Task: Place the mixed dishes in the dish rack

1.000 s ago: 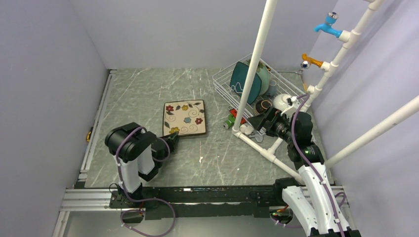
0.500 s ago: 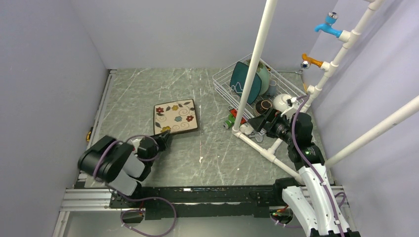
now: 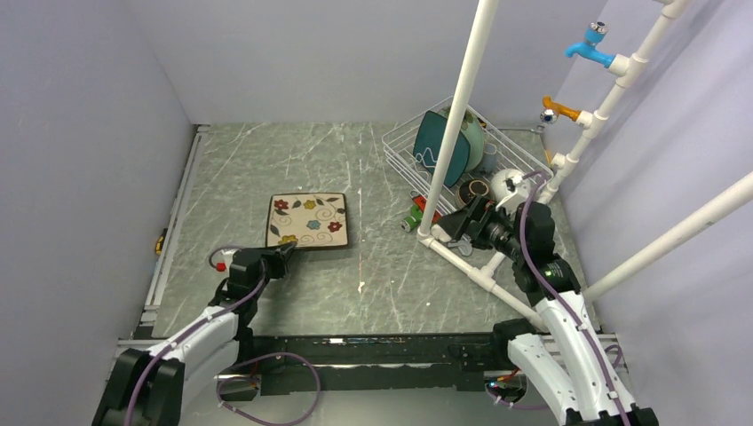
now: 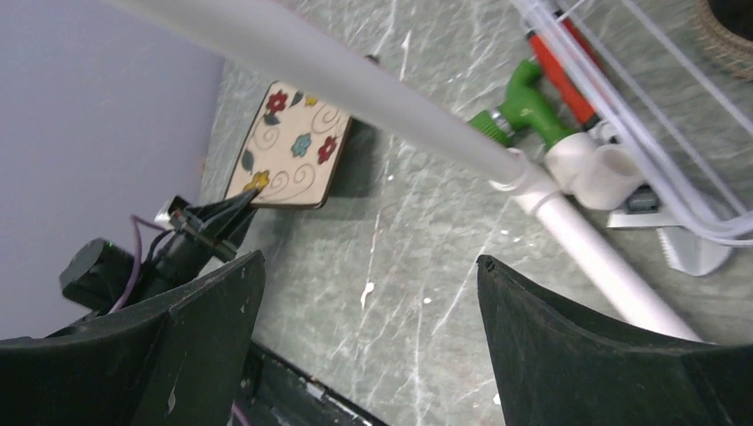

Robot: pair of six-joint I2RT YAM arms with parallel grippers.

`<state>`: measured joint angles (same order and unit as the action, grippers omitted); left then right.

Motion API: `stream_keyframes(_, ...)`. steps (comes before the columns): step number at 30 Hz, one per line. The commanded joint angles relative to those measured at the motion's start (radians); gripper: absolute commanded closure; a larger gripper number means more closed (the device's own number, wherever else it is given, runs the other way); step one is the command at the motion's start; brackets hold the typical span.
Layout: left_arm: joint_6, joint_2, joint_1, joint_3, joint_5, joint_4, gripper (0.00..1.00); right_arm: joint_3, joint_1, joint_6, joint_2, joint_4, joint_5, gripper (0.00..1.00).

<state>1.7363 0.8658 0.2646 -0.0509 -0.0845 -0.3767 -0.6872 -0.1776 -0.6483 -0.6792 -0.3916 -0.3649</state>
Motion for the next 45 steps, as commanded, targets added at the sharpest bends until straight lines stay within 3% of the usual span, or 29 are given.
stream_keyframes(1, 0.012, -0.105, -0.029, -0.022, 0.066, -0.164, 1.00, -0.018, -0.115, -0.067, -0.007, 0.073, 0.044, 0.10)
stream_keyframes(7, 0.018, -0.188, -0.055, 0.004, 0.122, -0.220, 1.00, 0.021, -0.261, -0.155, -0.026, 0.150, 0.108, 0.10)
stream_keyframes(22, -0.011, -0.333, -0.082, -0.036, 0.237, -0.246, 1.00, 0.023, -0.467, -0.302, -0.159, 0.314, 0.222, 0.10)
stream_keyframes(30, -0.032, -0.392, -0.082, -0.090, 0.345, -0.241, 1.00, -0.006, -0.507, -0.407, -0.272, 0.459, 0.221, 0.09)
stream_keyframes(35, -0.070, -0.498, -0.083, -0.135, 0.345, -0.109, 1.00, -0.072, -0.516, -0.416, -0.350, 0.429, 0.214, 0.09)
stream_keyframes(45, -0.041, -0.582, -0.083, -0.172, 0.409, -0.066, 1.00, -0.135, -0.518, -0.364, -0.385, 0.398, 0.204, 0.08)
